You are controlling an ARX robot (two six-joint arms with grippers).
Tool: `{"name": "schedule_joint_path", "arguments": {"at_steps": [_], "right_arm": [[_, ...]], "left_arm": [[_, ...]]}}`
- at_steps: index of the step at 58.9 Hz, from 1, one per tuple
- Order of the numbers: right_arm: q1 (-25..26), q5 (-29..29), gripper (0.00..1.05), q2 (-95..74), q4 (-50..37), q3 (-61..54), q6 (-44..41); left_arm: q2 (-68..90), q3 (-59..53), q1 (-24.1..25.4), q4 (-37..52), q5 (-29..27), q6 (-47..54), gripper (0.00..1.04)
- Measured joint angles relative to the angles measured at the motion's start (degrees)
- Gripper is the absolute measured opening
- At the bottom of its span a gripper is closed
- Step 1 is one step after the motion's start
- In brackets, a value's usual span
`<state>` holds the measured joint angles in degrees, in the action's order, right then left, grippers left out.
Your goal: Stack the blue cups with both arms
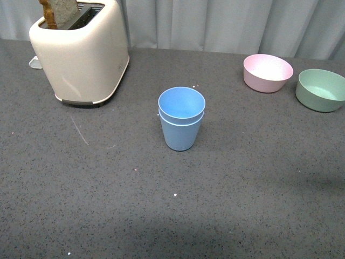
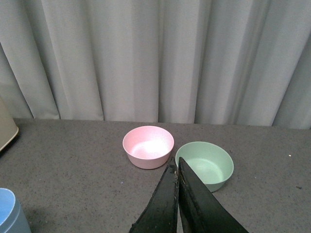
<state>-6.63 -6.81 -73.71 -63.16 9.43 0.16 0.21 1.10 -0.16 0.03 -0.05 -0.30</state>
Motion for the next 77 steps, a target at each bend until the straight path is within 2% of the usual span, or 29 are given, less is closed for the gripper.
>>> {"name": "schedule_joint_path", "arguments": {"at_steps": [16, 20, 27, 66, 77], "right_arm": [[2.2, 2.6, 0.01, 11.4, 6.7, -4.7, 0.0], [4.6, 6.0, 0.01, 14.4, 8.8, -5.5, 0.0], [6.5, 6.3, 0.01, 20.1, 13.1, -6.9, 0.0], [6.5, 6.7, 0.01, 49.9, 39.3, -9.3, 0.0], [6.5, 6.7, 0.01, 55.2, 44.5, -9.3, 0.0]], "left_arm": [[0.0, 0.0, 0.0, 0.0, 0.0, 0.0, 0.98], [0.0, 0.0, 0.0, 0.0, 0.0, 0.0, 0.98], [0.0, 0.0, 0.0, 0.0, 0.0, 0.0, 0.98], [0.0, 0.0, 0.0, 0.0, 0.0, 0.0, 0.98], [0.0, 0.0, 0.0, 0.0, 0.0, 0.0, 0.98]]}}
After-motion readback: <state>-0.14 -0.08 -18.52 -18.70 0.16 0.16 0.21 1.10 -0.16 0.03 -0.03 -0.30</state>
